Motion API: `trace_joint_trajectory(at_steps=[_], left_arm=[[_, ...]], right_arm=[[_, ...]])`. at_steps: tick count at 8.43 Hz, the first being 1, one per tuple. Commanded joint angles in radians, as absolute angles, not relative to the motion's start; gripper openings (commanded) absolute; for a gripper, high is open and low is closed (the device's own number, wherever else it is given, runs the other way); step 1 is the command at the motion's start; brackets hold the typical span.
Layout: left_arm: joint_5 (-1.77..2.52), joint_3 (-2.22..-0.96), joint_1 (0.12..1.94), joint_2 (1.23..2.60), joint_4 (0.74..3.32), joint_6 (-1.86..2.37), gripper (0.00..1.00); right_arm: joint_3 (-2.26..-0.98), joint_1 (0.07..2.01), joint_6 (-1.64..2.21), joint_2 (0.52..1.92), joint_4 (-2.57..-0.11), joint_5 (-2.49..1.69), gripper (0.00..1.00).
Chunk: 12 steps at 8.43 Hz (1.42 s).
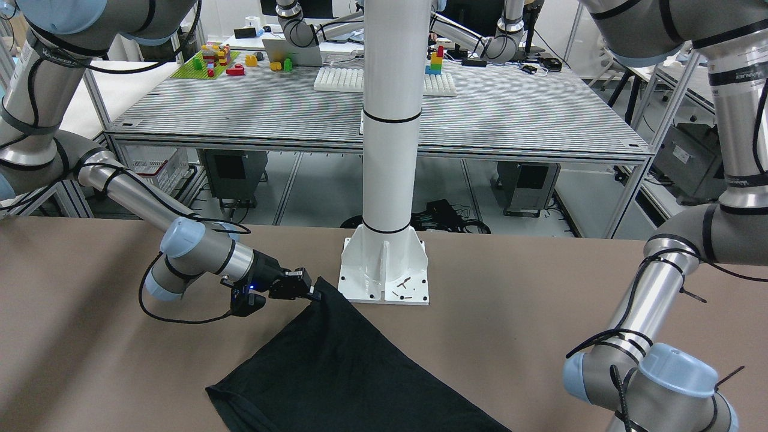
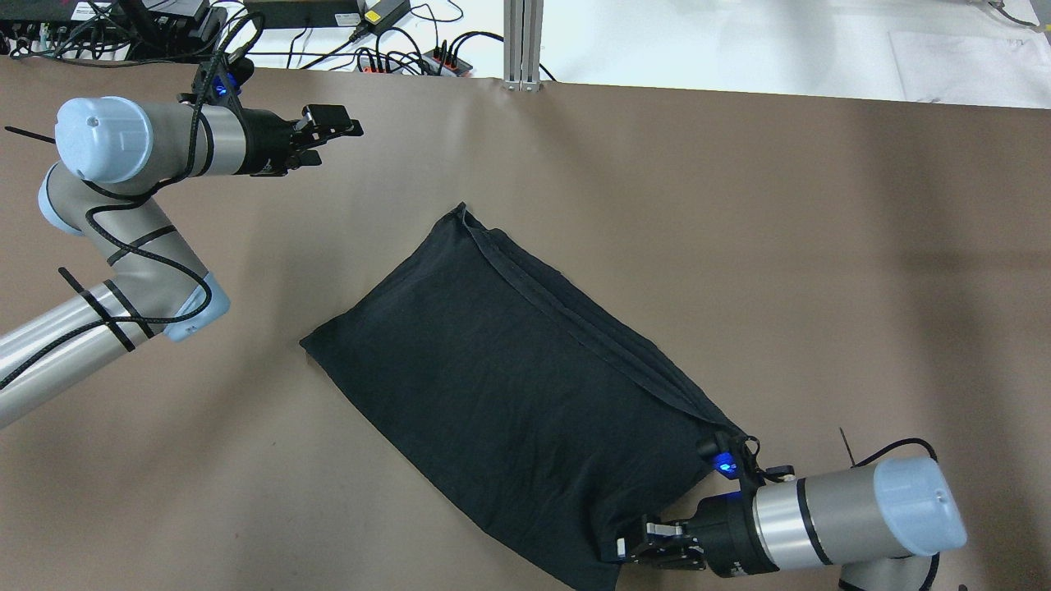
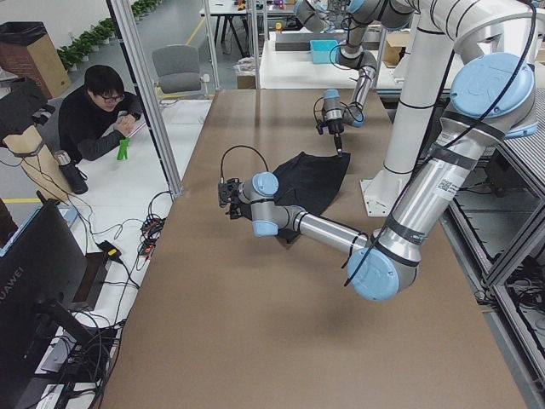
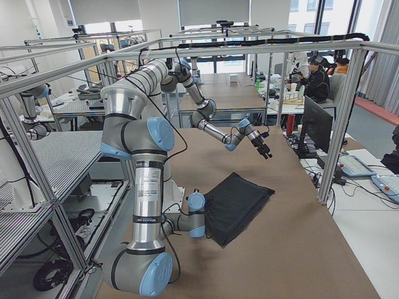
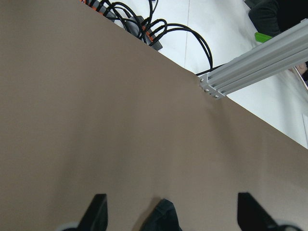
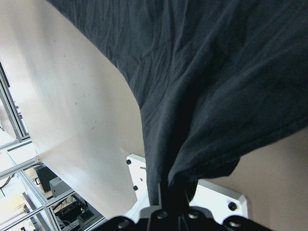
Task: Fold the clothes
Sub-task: 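Release the corner and raise the right gripper away from the shirt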
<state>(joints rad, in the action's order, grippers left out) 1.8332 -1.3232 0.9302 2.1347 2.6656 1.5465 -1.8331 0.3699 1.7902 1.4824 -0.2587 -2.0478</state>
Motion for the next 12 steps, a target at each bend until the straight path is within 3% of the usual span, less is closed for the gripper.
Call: trace_joint_trajectory(at_steps=[1,2,6,8,12], left_arm=[[1.819,-1.322,0.933,2.108,2.666,1.548,0.94],[1.818,-1.322,0.934,2.106,2.666,1.549,0.94],[1.841,-1.322,0.939,2.062,2.677,1.551,0.95],[1.858,-1.46,0.928,1.94,2.668,1.566,0.95],[1.855,-1.557,0.841,1.764,2.744,1.592,0.95]], right_arm=[[-1.832,0.293,1.778,1.445,-0.264,-2.002,0.19],[-1.829,0.304,1.748,1.45,-0.264,-2.0,0.93],[-1.758,0.604,1.623,1.445,-0.287,-2.025,0.94],[-1.75,0.697,1.565,1.372,-0.416,-2.028,0.94],[-1.75,0.73,1.554,1.336,-0.462,-2.008,0.94]])
